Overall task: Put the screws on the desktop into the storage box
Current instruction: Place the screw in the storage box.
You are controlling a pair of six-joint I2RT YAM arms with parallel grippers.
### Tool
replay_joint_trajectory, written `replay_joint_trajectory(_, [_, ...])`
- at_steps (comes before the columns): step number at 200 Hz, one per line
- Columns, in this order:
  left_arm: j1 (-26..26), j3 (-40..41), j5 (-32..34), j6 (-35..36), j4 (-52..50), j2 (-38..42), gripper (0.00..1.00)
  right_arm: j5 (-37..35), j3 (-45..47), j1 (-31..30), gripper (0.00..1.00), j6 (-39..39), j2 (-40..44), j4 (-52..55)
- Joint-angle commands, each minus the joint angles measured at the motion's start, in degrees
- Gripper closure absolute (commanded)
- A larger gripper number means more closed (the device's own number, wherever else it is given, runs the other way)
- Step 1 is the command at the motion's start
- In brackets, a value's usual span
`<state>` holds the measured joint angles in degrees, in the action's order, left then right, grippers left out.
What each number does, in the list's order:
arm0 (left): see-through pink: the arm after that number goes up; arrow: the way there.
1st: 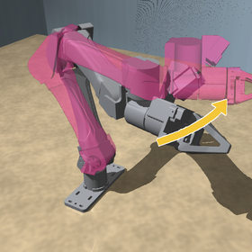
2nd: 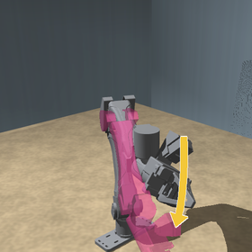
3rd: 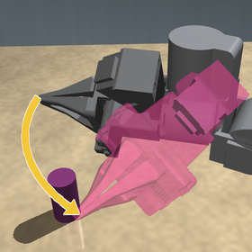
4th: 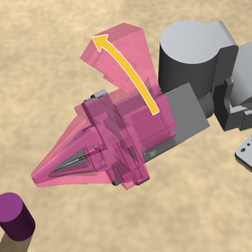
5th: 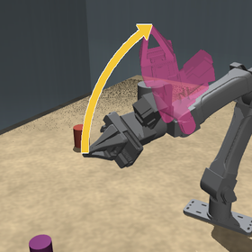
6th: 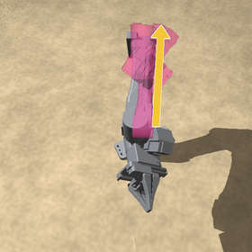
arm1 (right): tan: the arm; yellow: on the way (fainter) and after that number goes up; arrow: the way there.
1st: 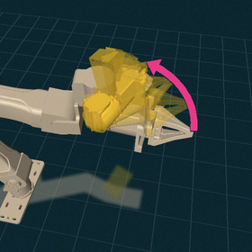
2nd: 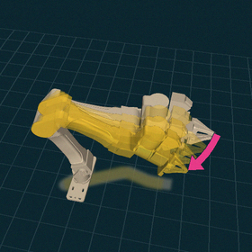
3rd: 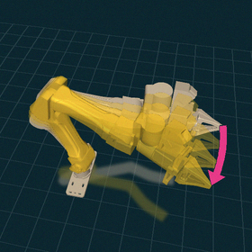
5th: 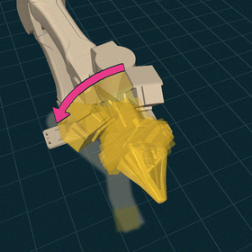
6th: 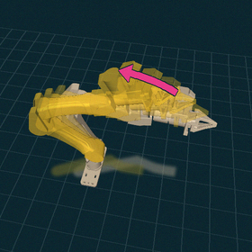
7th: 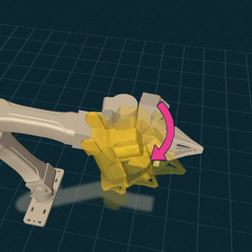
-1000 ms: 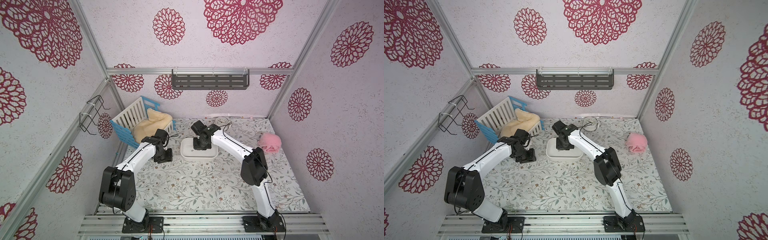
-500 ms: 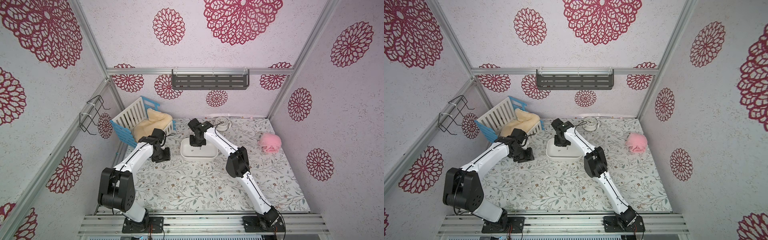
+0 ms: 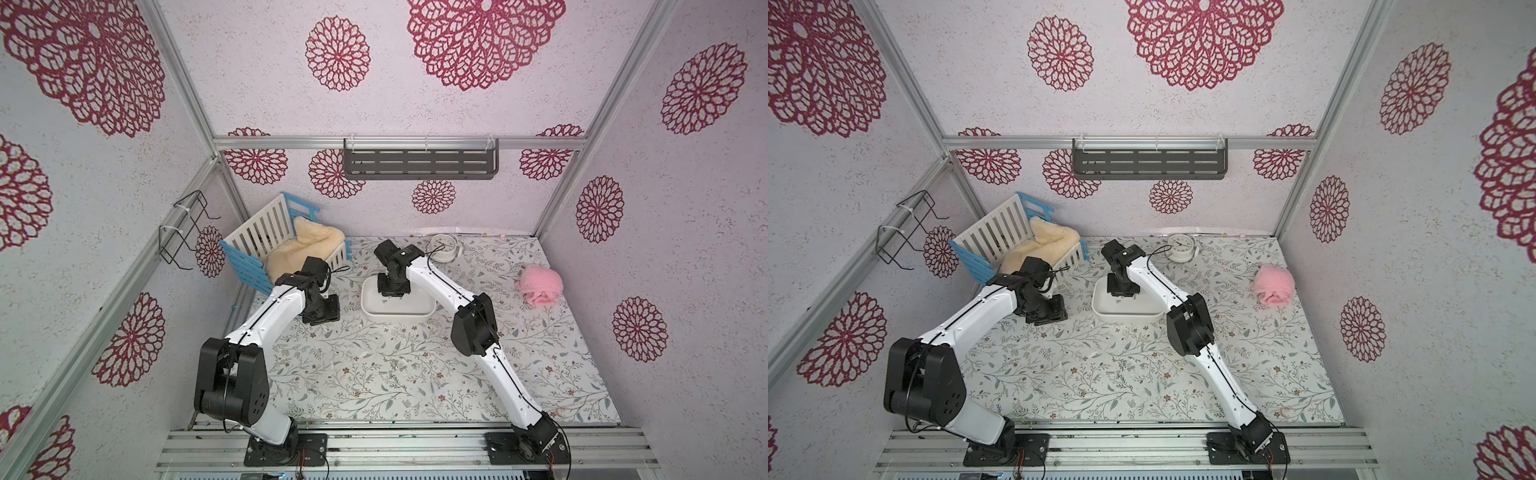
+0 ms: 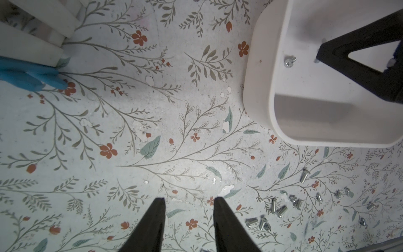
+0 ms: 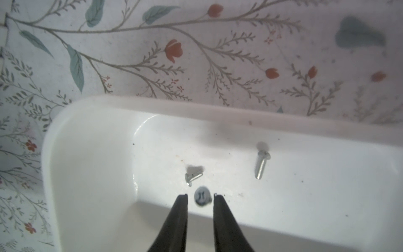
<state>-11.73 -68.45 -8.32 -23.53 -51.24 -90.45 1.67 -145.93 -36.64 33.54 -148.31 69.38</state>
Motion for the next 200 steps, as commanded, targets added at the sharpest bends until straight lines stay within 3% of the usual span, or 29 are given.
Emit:
replay_joint_trajectory(1, [0.43, 0.6, 0.07, 0.51, 0.93, 0.1, 0.58, -0.4, -0.5, -0.49, 0.67, -0.08, 2.13, -0.57])
replay_joint_trajectory(30, [0.31, 0.6, -0.04, 0.41, 1.02, -0.17, 0.59, -3.01, -0.5, -1.99, 0.65, 0.16, 6.92, 0.08])
replay_joint_trajectory(73, [-3.48, 0.97, 1.42, 0.55, 0.7, 1.22, 0.58, -13.64, 3.61, -4.76, 0.64, 2.03, 19.34, 2.53])
replay_joint_trajectory(110, [-8.82, 3.66, 1.72, -2.33, -2.47, 3.86, 0.58, -19.14, 26.53, -5.11, 0.62, 5.13, 37.19, -5.74])
replay_joint_trajectory(148, [-14.2, 8.65, 0.84, -8.98, -3.37, 6.49, 0.58, -19.03, 50.01, -2.99, 0.61, 8.47, 53.23, -14.35])
replay_joint_trajectory(200, [-23.05, 14.41, 1.89, -19.47, -3.34, 8.76, 0.57, -17.62, 67.52, 0.32, 0.62, 9.97, 66.85, -17.69])
